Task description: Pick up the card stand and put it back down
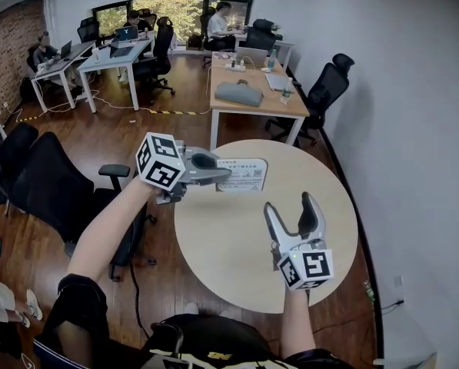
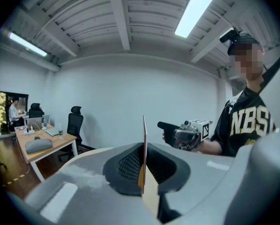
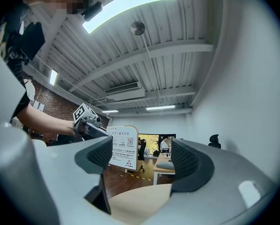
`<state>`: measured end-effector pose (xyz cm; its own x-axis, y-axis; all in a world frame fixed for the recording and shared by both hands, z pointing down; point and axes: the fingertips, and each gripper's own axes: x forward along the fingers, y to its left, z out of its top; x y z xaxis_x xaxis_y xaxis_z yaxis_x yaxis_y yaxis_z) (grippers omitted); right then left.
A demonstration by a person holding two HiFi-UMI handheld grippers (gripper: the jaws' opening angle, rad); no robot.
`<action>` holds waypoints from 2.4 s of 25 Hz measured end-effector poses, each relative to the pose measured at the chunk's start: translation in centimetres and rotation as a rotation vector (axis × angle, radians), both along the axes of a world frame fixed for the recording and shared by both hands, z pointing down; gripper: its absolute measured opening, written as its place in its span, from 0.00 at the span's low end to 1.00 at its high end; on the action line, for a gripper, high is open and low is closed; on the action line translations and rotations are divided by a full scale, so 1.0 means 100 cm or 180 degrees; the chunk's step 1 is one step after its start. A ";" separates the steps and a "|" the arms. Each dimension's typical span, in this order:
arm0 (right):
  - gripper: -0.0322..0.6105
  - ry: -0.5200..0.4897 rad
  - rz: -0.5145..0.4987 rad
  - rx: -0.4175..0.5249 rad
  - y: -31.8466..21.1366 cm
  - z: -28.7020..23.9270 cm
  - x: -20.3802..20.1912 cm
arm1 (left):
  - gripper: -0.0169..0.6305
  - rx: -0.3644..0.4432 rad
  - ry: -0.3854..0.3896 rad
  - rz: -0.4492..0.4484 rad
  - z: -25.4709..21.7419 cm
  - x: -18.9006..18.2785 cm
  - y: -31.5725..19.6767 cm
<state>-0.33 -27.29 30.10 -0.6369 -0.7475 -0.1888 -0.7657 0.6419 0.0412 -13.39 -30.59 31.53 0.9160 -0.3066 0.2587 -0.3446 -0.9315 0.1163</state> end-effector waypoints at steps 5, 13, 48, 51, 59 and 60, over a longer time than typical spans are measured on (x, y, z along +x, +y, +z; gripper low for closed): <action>0.65 0.0040 0.0010 0.0003 -0.002 0.002 -0.004 | 0.05 -0.0059 0.0073 0.0052 0.003 -0.001 -0.001; 0.65 0.0008 0.0077 -0.0058 -0.009 0.012 0.005 | 0.05 -0.0097 0.0097 0.0120 0.016 0.012 -0.006; 0.65 0.0221 0.0891 -0.1225 -0.023 0.184 0.107 | 0.05 -0.1117 -0.0302 0.0227 0.369 0.127 -0.084; 0.65 0.0270 0.0958 -0.1276 -0.026 0.194 0.116 | 0.05 -0.1082 -0.0269 0.0252 0.386 0.136 -0.084; 0.65 0.0320 0.1092 -0.1387 -0.028 0.214 0.133 | 0.05 -0.1094 -0.0352 0.0293 0.423 0.147 -0.086; 0.65 0.0326 0.1098 -0.1399 -0.028 0.216 0.134 | 0.05 -0.1096 -0.0343 0.0287 0.425 0.148 -0.087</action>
<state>13.09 -30.08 51.72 -0.3405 -0.9099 0.2370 -0.9402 0.3289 -0.0882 1.39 -39.27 74.07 0.8972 -0.1041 0.4291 -0.2903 -0.8714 0.3955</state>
